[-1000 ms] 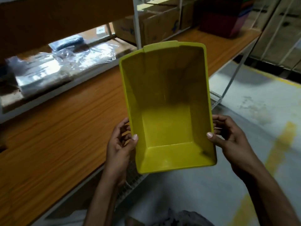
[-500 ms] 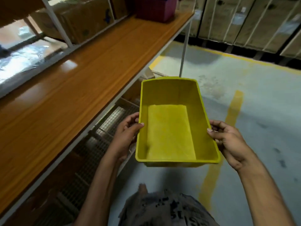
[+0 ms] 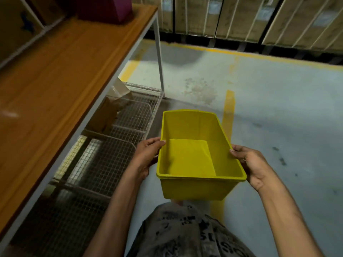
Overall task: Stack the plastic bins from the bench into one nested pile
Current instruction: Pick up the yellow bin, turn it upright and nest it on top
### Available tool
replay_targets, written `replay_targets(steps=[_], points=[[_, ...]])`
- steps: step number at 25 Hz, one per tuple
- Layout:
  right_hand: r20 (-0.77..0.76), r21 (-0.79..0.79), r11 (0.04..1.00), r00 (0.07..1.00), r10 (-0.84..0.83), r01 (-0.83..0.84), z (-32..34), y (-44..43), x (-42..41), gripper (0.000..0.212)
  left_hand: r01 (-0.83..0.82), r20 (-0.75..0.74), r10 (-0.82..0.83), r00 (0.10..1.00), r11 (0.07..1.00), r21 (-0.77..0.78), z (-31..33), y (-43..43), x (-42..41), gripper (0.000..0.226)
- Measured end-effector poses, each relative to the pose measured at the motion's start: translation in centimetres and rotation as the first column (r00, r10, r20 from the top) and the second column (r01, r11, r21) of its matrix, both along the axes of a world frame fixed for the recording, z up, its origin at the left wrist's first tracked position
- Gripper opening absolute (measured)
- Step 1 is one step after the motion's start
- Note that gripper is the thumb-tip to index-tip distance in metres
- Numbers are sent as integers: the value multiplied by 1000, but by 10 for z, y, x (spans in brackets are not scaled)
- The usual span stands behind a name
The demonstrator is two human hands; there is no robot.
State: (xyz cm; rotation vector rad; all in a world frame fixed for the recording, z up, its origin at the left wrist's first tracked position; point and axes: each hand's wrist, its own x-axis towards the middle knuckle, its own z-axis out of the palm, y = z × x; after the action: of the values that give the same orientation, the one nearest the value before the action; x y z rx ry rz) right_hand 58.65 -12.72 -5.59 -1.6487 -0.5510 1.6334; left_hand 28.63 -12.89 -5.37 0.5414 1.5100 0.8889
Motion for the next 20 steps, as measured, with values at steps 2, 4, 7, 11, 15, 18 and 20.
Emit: replay_targets(steps=[2, 4, 7, 11, 15, 18, 20], points=[[11, -4, 1000, 1000, -27, 27, 5, 39, 4, 27, 9, 7, -9, 1000, 1000, -13, 2, 43, 5, 23], [19, 12, 999, 999, -47, 47, 10, 74, 5, 32, 45, 3, -45, 999, 999, 11, 8, 79, 8, 27], [62, 42, 998, 996, -59, 57, 15, 117, 1, 35, 76, -27, -75, 997, 996, 50, 18, 133, 13, 27], [58, 112, 992, 996, -65, 59, 15, 174, -1, 35, 65, -58, -56, 997, 984, 167, 21, 195, 22, 48], [98, 227, 974, 995, -32, 9, 12, 249, 13, 36, 16, -62, -1, 998, 969, 248, 20, 255, 36, 58], [135, 320, 944, 990, 36, -78, 15, 321, 30, 39, -44, -65, 67, 996, 950, 310, 26, 311, 53, 60], [152, 367, 918, 983, 100, -150, 21, 372, 42, 40, -86, -69, 116, 991, 936, 342, 32, 348, 64, 60]])
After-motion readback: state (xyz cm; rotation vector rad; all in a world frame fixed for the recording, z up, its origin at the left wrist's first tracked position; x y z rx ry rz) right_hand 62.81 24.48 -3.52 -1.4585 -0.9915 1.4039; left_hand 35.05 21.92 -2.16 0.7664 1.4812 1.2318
